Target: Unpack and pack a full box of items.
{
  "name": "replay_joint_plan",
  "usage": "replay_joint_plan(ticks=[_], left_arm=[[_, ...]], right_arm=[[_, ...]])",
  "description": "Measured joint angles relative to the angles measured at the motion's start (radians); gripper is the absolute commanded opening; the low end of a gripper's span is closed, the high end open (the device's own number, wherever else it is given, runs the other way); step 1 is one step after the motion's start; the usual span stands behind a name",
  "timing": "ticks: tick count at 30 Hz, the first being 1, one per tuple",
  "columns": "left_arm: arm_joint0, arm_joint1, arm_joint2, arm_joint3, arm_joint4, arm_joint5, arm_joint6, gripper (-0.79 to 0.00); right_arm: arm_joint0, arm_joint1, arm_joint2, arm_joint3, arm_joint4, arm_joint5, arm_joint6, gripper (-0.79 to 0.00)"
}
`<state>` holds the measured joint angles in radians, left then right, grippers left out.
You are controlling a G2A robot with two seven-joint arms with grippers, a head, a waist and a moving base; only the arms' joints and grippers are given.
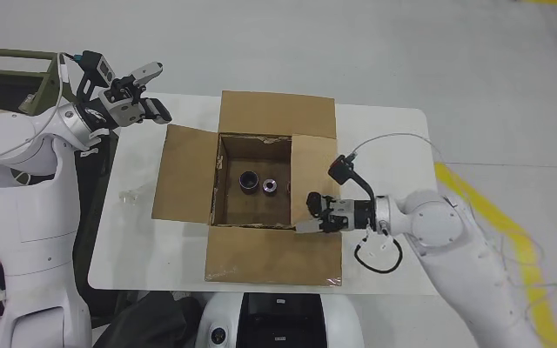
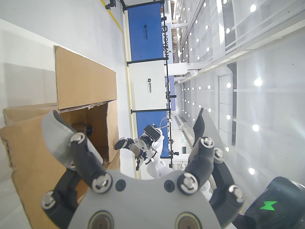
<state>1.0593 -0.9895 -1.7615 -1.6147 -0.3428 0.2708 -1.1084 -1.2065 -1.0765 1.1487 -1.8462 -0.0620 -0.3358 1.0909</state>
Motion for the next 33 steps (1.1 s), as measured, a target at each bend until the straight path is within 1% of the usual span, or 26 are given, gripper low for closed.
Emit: replay_joint_plan(ticks=[2, 8, 12, 18, 23, 28, 33], left_arm=[[0.0, 0.0, 0.0, 0.0, 0.0, 0.0, 0.0, 0.0], [0.0, 0.0, 0.0, 0.0, 0.0, 0.0, 0.0, 0.0], [0.0, 0.0, 0.0, 0.0, 0.0, 0.0, 0.0, 0.0], [0.0, 0.0, 0.0, 0.0, 0.0, 0.0, 0.0, 0.0], [0.0, 0.0, 0.0, 0.0, 0.0, 0.0, 0.0, 0.0], [0.0, 0.0, 0.0, 0.0, 0.0, 0.0, 0.0, 0.0], [0.0, 0.0, 0.0, 0.0, 0.0, 0.0, 0.0, 0.0]], right_arm=[[-0.013, 0.005, 0.021, -0.012, 0.012, -0.012, -0.002, 0.0], [-0.061, 0.024, 0.13, -0.015, 0.078, -0.05, -0.015, 0.0], [-0.093, 0.036, 0.218, 0.02, 0.135, -0.077, -0.031, 0.0], [-0.125, 0.051, 0.314, 0.105, 0.193, -0.105, -0.041, 0.0], [-0.13, 0.06, 0.357, 0.188, 0.207, -0.124, -0.038, 0.0], [-0.114, 0.065, 0.37, 0.263, 0.249, -0.144, -0.018, 0.0], [-0.1, 0.067, 0.369, 0.288, 0.255, -0.148, -0.001, 0.0]])
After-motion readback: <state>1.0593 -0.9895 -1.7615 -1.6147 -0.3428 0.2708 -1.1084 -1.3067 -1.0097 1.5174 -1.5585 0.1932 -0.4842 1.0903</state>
